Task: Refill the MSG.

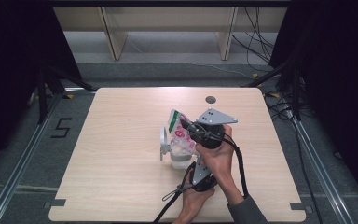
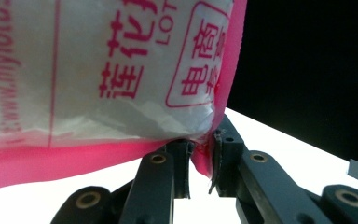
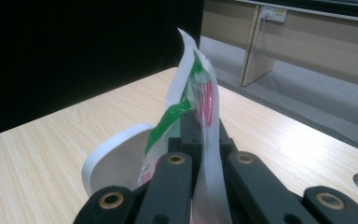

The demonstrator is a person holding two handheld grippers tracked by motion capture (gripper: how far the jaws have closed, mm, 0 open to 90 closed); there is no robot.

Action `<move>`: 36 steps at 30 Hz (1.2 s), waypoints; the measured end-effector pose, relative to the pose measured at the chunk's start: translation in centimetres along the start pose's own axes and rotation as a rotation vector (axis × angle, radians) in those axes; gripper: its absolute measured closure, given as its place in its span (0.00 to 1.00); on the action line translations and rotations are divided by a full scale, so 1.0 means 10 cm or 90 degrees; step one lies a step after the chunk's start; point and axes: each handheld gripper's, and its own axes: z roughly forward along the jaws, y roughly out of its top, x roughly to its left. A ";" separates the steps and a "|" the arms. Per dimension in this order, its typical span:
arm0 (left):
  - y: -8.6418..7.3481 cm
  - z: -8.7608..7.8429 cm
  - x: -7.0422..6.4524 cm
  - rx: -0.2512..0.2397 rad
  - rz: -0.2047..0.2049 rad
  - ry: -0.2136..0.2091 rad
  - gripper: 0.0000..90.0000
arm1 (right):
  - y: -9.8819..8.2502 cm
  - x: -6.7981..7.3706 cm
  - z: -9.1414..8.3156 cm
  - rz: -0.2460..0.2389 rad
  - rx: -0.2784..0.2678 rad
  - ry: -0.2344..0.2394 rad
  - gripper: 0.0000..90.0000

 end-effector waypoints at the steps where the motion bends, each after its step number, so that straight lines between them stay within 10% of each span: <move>1: 0.00 0.00 0.00 -0.002 -0.001 -0.001 0.88 | 0.00 0.01 0.00 0.001 0.003 0.000 1.00; 36: 0.02 0.04 0.00 -0.006 -0.002 -0.003 0.88 | 0.01 0.01 0.00 -0.006 0.003 0.003 1.00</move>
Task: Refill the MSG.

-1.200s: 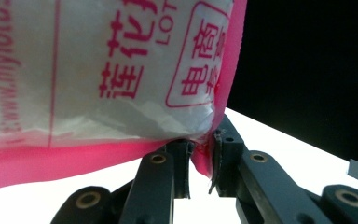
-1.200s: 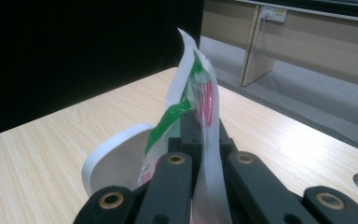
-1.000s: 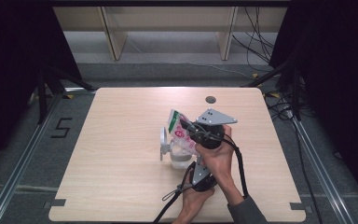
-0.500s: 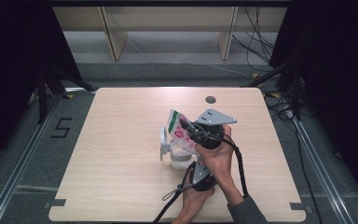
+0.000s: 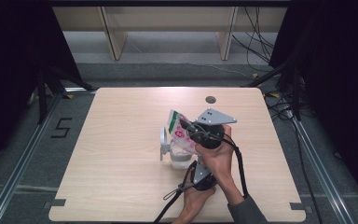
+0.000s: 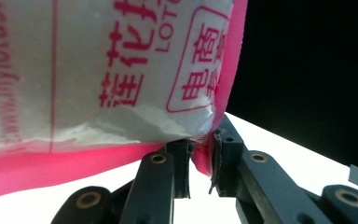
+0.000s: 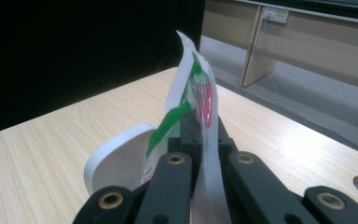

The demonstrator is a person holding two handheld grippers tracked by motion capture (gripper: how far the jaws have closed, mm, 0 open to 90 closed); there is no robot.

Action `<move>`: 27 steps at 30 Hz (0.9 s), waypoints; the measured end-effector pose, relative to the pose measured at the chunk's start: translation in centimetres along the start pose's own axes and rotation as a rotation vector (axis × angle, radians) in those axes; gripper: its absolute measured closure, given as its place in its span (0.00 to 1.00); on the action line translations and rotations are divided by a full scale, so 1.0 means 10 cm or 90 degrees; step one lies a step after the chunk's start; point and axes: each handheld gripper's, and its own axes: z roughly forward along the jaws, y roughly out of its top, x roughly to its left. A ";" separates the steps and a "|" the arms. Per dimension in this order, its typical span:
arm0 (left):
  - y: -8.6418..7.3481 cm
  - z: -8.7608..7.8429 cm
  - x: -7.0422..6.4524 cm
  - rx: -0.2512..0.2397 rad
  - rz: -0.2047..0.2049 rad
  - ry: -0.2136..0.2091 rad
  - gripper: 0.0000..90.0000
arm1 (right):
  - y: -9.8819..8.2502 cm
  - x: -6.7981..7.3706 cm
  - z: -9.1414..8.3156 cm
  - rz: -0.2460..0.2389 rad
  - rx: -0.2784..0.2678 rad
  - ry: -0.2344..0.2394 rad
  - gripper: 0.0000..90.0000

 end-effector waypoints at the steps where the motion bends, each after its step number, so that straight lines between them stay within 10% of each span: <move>1: 0.00 0.00 0.00 0.000 0.000 0.000 0.88 | 0.00 0.00 0.00 0.002 0.001 0.000 1.00; 27: -0.01 0.01 0.01 -0.005 -0.007 -0.002 0.88 | -0.01 0.03 0.04 0.006 0.005 -0.005 1.00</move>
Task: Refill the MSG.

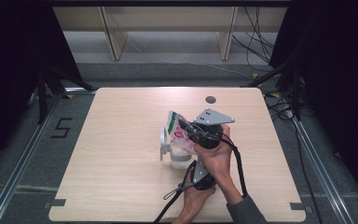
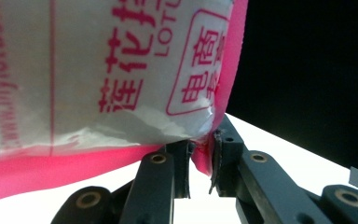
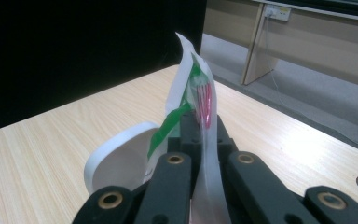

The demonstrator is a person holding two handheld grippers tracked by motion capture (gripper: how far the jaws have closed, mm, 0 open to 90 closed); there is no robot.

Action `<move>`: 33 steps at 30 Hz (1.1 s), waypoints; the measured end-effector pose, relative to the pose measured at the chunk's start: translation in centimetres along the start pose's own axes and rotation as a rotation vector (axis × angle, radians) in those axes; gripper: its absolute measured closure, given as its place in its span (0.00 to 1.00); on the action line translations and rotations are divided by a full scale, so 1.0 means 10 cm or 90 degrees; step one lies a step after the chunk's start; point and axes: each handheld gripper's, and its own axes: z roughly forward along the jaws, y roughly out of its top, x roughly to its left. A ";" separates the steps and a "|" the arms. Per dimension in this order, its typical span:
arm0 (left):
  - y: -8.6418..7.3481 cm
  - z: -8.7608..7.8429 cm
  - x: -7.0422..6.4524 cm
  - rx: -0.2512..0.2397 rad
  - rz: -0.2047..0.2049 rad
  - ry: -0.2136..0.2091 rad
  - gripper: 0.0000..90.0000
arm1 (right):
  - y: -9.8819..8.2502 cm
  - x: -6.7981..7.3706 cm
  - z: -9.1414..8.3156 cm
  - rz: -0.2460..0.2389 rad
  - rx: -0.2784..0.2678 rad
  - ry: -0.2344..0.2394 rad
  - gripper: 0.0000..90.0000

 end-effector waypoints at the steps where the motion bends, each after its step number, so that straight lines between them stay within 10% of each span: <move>1: 0.00 0.00 0.00 0.000 -0.001 0.000 0.88 | 0.00 -0.02 0.01 -0.008 -0.001 0.010 1.00; 33: 0.00 0.00 -0.02 -0.002 0.001 0.001 0.88 | 0.01 -0.04 -0.02 0.003 0.001 0.004 0.99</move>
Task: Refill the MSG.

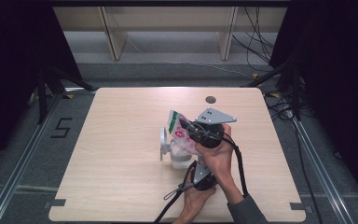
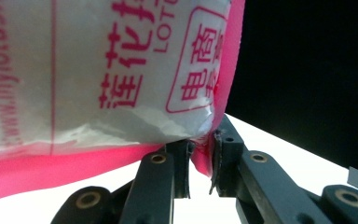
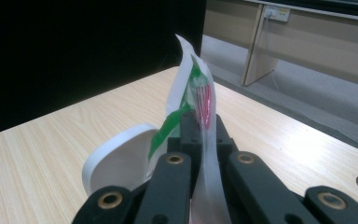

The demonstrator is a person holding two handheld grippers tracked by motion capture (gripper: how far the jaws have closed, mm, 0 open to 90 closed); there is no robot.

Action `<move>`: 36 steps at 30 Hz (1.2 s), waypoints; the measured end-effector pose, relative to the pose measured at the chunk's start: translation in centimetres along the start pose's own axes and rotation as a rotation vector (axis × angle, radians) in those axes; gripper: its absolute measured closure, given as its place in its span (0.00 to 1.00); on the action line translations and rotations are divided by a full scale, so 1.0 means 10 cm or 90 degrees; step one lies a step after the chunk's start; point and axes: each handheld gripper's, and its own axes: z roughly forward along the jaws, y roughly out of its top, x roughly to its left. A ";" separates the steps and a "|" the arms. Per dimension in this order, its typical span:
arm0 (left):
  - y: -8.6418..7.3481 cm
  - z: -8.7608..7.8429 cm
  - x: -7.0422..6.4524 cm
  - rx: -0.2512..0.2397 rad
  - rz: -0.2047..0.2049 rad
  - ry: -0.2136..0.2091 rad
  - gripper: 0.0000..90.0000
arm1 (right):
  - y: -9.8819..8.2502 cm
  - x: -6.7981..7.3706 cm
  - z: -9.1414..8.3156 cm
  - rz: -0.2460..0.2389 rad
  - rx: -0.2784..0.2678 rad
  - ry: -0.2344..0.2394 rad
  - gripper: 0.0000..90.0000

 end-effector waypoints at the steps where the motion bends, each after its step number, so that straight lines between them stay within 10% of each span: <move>1: 0.00 0.00 0.00 0.000 0.000 0.001 0.88 | 0.00 0.00 0.00 0.003 -0.004 -0.004 0.99; 36: 0.01 0.00 0.01 -0.002 -0.007 -0.002 0.88 | 0.00 0.02 0.03 -0.017 0.000 0.004 0.99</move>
